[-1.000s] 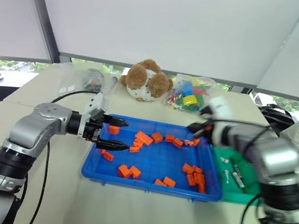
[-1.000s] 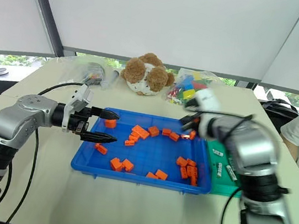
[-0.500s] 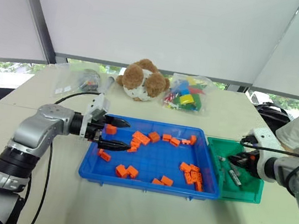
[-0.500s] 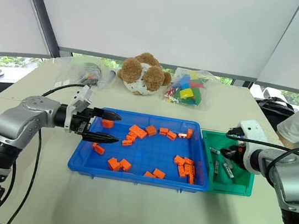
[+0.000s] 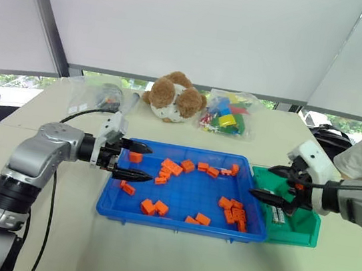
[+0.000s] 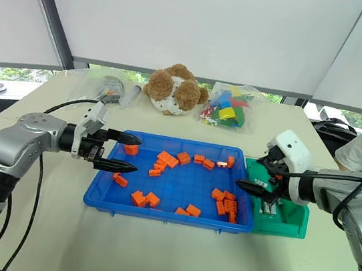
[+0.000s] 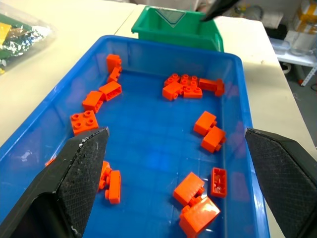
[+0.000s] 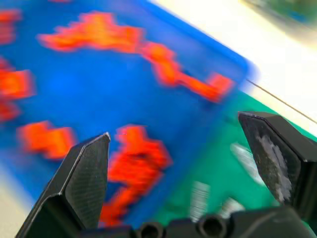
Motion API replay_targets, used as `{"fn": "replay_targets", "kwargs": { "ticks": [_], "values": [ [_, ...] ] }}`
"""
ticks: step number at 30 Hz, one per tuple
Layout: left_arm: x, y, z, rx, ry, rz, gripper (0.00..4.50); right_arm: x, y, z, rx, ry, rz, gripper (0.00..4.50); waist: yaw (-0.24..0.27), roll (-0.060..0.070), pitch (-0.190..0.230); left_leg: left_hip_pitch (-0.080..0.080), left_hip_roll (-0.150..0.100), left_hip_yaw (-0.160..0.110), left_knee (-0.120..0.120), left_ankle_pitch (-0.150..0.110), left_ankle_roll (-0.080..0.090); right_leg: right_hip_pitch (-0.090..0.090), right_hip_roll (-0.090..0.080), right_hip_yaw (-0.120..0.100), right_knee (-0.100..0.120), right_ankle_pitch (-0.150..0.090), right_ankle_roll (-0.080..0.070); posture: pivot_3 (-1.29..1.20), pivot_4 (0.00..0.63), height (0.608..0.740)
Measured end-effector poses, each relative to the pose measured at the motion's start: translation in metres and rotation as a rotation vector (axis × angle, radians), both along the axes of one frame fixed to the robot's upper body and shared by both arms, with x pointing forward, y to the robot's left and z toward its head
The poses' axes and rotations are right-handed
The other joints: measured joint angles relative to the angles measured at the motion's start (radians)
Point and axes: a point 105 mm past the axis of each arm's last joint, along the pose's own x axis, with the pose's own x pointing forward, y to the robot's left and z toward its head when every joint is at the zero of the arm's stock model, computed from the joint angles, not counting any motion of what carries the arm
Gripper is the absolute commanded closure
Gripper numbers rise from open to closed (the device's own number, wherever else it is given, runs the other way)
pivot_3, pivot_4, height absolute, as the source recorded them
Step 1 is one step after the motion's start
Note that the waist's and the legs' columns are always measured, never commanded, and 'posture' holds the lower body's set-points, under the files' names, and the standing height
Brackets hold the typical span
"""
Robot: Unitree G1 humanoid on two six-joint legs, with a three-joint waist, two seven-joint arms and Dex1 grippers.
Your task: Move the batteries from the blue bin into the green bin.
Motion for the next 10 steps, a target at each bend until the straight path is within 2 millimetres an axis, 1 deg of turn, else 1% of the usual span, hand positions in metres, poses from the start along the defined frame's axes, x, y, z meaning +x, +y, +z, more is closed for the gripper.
{"fn": "replay_targets", "kwargs": {
  "ticks": [2,6,10],
  "values": [
    [-0.001,0.001,0.0,0.002,0.003,0.0,0.0,-0.007,0.009,0.004,-0.002,-0.001,0.066,0.05,0.0,0.0,0.0,0.0,0.0,0.0,0.0,0.0,0.0,0.0,0.0,0.0,0.0,0.0,0.0,0.0,0.15,0.733],
    [-0.001,0.006,-0.001,0.013,0.017,0.015,0.0,-0.014,0.016,0.01,-0.013,-0.003,0.128,0.05,0.001,0.0,0.0,0.0,0.0,0.0,0.0,0.0,0.0,0.0,0.0,0.0,0.0,0.0,0.0,0.0,0.15,0.733],
    [-0.003,0.007,0.001,0.019,0.012,0.013,0.0,-0.019,0.021,0.01,-0.015,0.007,0.167,0.05,0.001,0.0,0.0,0.0,0.0,0.0,0.0,0.0,0.0,0.0,0.0,0.0,0.0,0.0,0.0,0.0,0.15,0.733]
  ]
}}
